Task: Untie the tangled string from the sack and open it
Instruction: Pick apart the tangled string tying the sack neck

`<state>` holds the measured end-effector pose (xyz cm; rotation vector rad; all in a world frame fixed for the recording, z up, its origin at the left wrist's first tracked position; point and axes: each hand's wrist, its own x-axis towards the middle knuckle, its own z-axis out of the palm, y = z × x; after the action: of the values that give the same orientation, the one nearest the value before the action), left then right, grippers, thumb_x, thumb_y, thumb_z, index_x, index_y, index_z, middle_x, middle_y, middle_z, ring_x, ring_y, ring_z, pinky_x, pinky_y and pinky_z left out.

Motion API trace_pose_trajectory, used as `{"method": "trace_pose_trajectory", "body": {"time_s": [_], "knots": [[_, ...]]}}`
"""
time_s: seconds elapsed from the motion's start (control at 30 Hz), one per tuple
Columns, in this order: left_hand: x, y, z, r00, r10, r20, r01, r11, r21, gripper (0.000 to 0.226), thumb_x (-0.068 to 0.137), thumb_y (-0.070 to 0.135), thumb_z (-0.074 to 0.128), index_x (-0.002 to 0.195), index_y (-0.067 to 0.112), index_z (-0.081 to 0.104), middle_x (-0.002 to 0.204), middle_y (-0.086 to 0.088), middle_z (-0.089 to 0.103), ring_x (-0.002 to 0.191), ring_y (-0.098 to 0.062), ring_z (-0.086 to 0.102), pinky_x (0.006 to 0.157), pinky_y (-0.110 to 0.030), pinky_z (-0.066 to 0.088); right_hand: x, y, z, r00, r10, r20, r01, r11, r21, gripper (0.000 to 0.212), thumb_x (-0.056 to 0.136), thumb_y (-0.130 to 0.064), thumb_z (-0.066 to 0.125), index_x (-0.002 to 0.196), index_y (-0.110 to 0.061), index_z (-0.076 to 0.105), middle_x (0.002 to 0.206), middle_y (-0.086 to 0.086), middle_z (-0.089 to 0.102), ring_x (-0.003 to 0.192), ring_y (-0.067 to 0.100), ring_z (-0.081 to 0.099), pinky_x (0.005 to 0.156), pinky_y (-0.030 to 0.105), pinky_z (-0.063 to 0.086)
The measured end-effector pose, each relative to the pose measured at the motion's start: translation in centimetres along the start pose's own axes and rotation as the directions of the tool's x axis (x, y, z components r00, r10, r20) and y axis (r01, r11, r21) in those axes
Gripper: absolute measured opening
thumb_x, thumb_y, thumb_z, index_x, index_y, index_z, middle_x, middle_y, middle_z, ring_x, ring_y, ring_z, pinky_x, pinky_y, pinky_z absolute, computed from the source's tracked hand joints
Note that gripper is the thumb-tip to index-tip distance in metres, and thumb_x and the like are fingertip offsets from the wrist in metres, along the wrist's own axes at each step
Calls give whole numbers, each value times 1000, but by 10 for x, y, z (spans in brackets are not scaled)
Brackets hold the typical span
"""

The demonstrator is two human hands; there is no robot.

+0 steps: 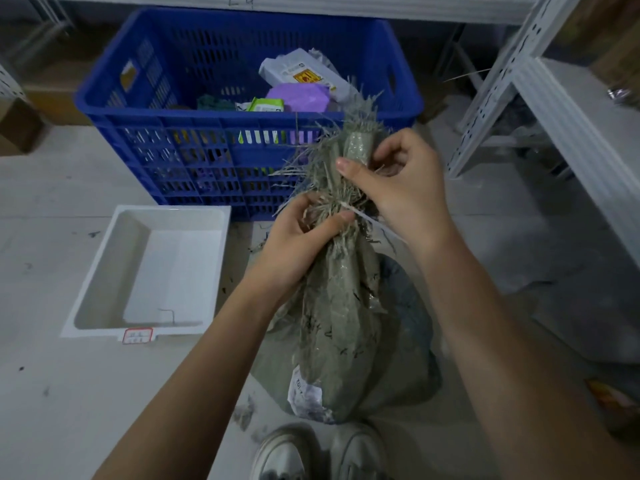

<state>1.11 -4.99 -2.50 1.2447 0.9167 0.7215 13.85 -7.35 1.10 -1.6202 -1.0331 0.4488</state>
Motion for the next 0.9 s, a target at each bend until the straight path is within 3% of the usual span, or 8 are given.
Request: {"method": "trace_pose_trajectory", "body": {"time_s": [0.13,0.23,0.3,0.33,0.43,0.53,0.73,0.9], "knots": [[1,1,1,997,9,-82,-8,1000,12,26,68,36,77,84,28,59,94,-8,68,96,-34,66,96,-56,49,-9,3,-10,968,-136,-210,135,991,-20,44,75,-27,75,60,-23,34,70,-1,40,58,6,37,58,11,35],[2,0,3,982,50,-182,-32,994,100,32,61,45,78,81,31,57,98,-14,67,96,-36,65,87,-53,53,-29,-6,-18,709,-596,-377,424,788,-447,26,77,-14,70,61,-7,52,83,6,54,71,16,49,68,17,37],[4,-1,5,968,107,-225,-70,984,165,31,70,33,78,87,23,54,88,-7,62,79,-20,59,72,-34,51,-47,-13,-14,524,-789,-320,520,594,-614,11,76,-4,66,67,-1,59,88,14,57,76,27,50,70,29,39],[4,-1,6,961,137,-242,-94,979,181,30,72,25,76,88,20,50,85,-3,56,73,-13,52,67,-26,44,-54,-13,-9,520,-819,-242,563,542,-624,7,77,-1,63,71,-3,61,88,12,57,75,28,50,69,33,39],[1,-1,9,946,214,-241,-178,970,165,35,70,15,71,78,24,38,84,-11,47,67,-14,42,63,-23,36,-56,2,5,728,-685,24,576,593,-563,11,76,3,59,74,-4,68,79,11,63,72,30,58,62,38,48],[-5,1,8,942,272,-199,-245,958,148,32,77,6,70,82,20,42,85,1,51,73,-8,52,67,-22,42,-50,13,5,901,-433,11,389,798,-461,13,81,-4,60,87,-5,72,87,10,65,81,25,62,66,37,53],[-10,3,11,946,282,-162,-292,955,-43,35,83,-13,54,89,21,51,86,-9,63,76,-21,58,64,-33,45,-46,20,0,935,-350,52,347,879,-328,15,83,-12,67,94,-4,72,89,8,61,80,7,55,72,10,43],[-14,-4,11,918,352,-184,-365,930,-37,28,87,-5,59,88,18,42,85,-23,46,59,-5,51,54,-13,38,-42,18,-2,918,-391,65,390,864,-317,15,86,-13,64,97,-5,72,89,9,62,78,14,59,70,23,51]]}}
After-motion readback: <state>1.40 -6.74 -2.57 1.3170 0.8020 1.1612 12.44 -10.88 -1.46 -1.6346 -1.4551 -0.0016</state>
